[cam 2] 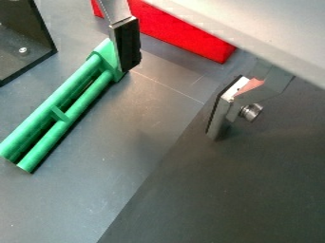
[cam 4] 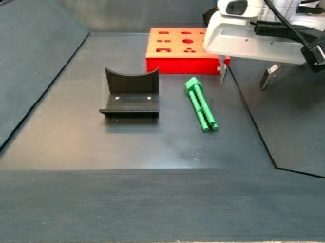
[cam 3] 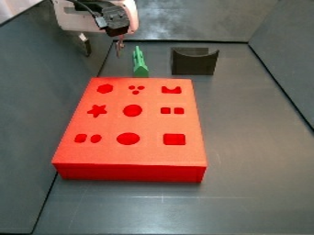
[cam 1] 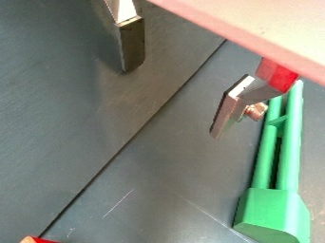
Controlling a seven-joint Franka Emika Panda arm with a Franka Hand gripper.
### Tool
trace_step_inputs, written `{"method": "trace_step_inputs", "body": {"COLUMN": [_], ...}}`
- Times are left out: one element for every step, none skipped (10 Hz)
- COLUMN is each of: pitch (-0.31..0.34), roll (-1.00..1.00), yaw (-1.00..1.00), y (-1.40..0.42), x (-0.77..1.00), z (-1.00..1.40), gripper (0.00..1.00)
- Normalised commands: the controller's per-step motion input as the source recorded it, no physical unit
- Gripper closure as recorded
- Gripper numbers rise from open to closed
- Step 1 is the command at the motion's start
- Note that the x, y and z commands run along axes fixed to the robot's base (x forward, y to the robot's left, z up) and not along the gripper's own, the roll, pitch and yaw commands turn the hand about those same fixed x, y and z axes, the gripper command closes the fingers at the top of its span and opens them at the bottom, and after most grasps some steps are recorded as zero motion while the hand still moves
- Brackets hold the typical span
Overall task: Pick up the 3 prong object. Move up. Place the 3 prong object on the fixture. Regrasp the 3 prong object. Move to above the board. Insert the 3 prong object.
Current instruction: Pick up the 3 prong object.
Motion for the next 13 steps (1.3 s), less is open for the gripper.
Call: {"method": "trace_step_inputs", "body": {"pitch": [-0.226,-0.180,-0.107,-0.073,-0.056,0.000,0.000,0.003,0.023,0.016,0.000,0.000,-0.017], "roll": [-0.11,-0.08,0.00,0.00,0.02,0.00,-0.01,-0.21,-0.16,-0.10,-0.13,-0.20,-0.17], "yaw": [-0.09,-0.11,-0.20,-0.45,-0.43,-0.24,0.00,0.25,0.40,0.18,0.12,0.14,0.30], "y": [0.09,0.08,0.01,0.03,0.05,0.05,0.15,0.31,0.00,-0.17,-0.26,-0.26,-0.11], "x": [-0.23,-0.21,-0.15,-0.05,-0.02,0.02,0.00,0.12,0.46,0.61,0.65,0.69,0.69], "z": [-0.24,-0.20,-0.15,-0.11,-0.11,0.00,0.00,0.02,0.32,0.69,0.48,0.06,-0.68], "gripper": [0.00,0.00,0.00,0.00,0.00,0.00,0.00,0.00,0.00,0.00,0.00,0.00,0.00]}}
